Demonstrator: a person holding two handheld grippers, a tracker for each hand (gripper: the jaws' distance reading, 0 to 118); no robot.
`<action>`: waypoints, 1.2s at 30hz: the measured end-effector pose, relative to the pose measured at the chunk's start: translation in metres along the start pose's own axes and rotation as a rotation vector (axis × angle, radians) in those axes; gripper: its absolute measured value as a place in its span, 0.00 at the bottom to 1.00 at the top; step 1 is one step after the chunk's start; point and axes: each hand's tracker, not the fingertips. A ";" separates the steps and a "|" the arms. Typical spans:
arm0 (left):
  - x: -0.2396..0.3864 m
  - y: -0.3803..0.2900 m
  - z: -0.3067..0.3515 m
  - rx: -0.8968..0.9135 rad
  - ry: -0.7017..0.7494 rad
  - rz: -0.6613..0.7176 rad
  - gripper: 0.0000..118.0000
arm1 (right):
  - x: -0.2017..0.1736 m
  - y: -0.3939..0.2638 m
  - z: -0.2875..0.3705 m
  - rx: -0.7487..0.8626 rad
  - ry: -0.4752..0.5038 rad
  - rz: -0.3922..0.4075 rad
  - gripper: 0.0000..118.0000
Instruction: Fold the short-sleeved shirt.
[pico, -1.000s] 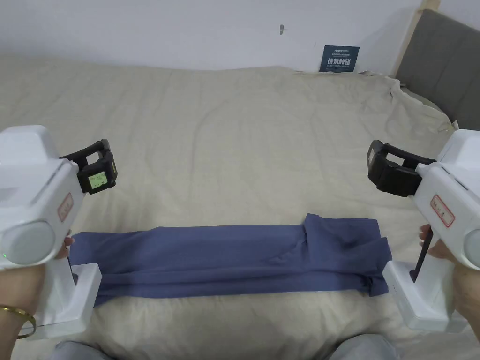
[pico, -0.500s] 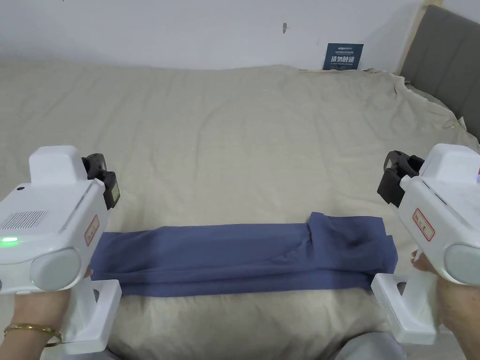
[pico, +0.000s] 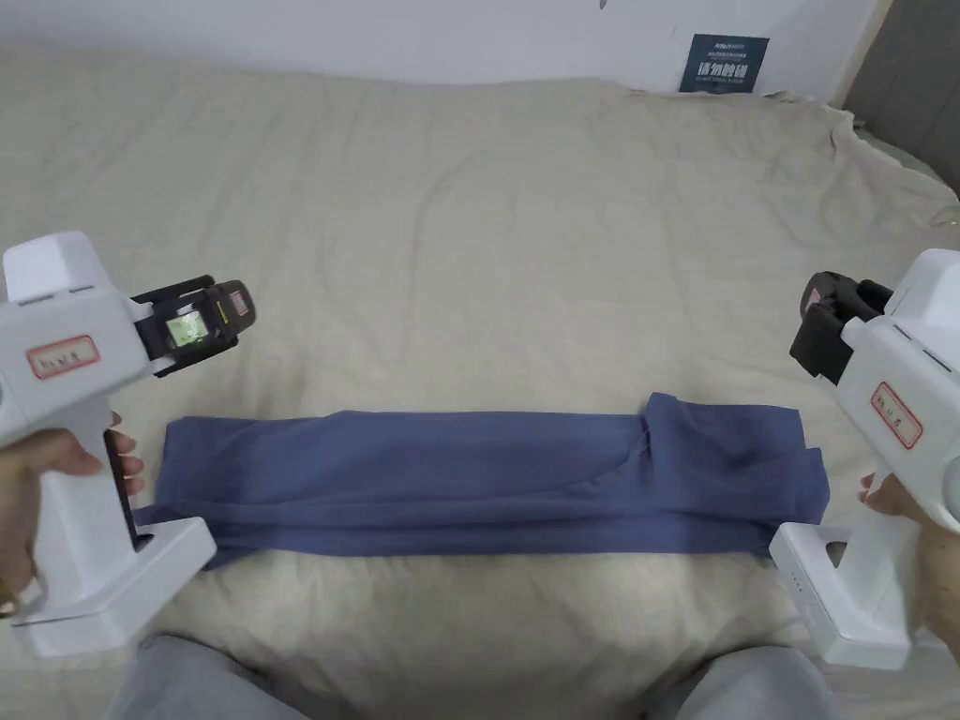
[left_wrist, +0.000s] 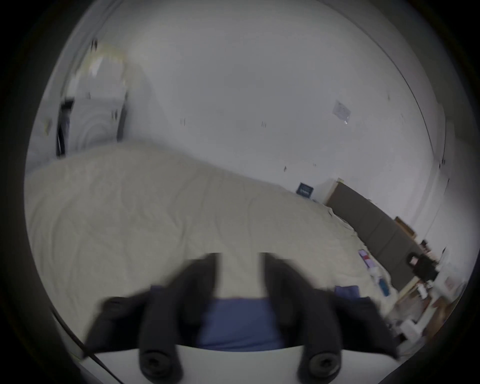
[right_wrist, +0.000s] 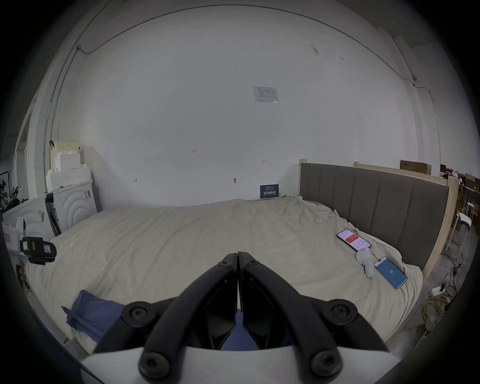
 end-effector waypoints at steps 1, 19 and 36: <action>-0.012 0.003 -0.008 -0.066 0.000 0.007 1.00 | -0.001 -0.002 -0.002 -0.008 -0.006 0.005 0.00; -0.140 -0.056 -0.096 -0.543 -0.128 0.308 1.00 | -0.006 -0.023 -0.026 -0.143 -0.131 0.055 0.00; -0.078 -0.053 -0.089 -0.551 0.154 0.034 0.04 | -0.009 -0.039 -0.032 -0.202 -0.111 0.048 0.00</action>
